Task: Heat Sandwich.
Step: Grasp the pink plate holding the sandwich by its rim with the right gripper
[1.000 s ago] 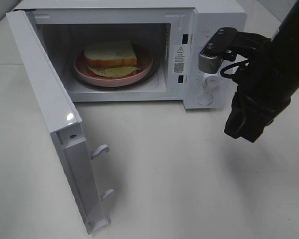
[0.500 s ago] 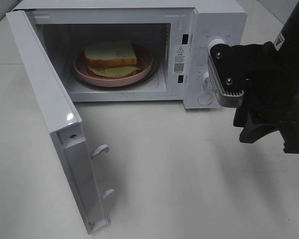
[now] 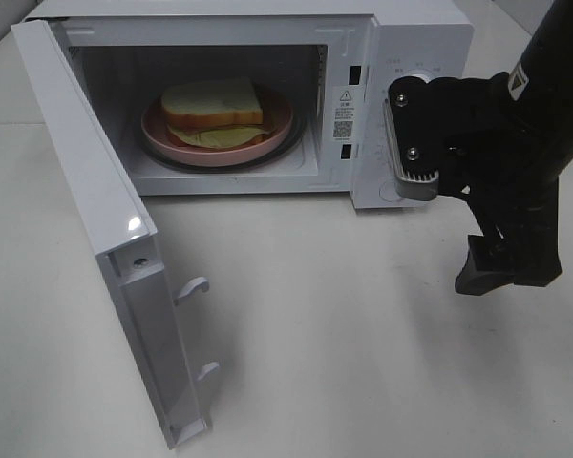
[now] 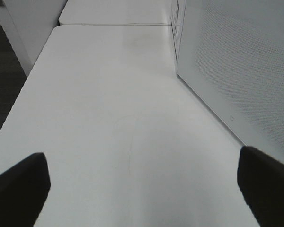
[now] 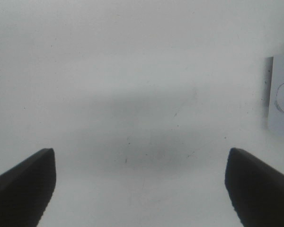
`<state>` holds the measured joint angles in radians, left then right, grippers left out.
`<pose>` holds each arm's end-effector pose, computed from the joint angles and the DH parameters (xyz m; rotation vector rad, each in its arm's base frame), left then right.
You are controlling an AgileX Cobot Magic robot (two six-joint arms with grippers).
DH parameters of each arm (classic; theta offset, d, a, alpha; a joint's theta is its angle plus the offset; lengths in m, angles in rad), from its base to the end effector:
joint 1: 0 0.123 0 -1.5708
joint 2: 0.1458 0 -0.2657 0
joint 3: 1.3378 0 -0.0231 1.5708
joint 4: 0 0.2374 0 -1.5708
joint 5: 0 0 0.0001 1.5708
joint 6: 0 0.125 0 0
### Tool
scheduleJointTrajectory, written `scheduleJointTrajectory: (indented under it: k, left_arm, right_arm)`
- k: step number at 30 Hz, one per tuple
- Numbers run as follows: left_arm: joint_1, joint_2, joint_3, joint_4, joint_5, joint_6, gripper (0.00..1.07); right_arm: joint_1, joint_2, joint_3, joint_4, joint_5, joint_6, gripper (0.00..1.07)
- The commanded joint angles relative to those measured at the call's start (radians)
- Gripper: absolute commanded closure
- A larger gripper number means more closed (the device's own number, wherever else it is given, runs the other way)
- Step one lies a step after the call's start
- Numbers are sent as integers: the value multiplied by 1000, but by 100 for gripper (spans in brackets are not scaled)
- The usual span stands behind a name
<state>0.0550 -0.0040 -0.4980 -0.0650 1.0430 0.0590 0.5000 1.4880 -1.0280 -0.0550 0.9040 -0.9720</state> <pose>0.0340 -0.0052 0.2570 0.0064 2.0229 -0.0054 0.2504 0.1307 0.2037 -1.9507 2.0947 -0.1663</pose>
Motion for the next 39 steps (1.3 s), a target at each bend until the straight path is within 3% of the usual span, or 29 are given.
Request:
scheduleJointTrajectory:
  k: [1,11,30,39]
  left_arm:
    - [1,-25,2,-5,-9,-1,5]
    - [1,-25,2,-5,-9,-1,5]
    - [1,-25,2,-5,-9,-1,5]
    - [1,-25,2,-5,-9,-1,5]
  right_arm:
    - [3,-8,-3,-36,-20,12,13]
    - [3,28,-21,-49,-105,-24,14]
    - [61,230,-236,-38,-201,-184,17]
    - [93,262,-241,-31,-358,-277,18]
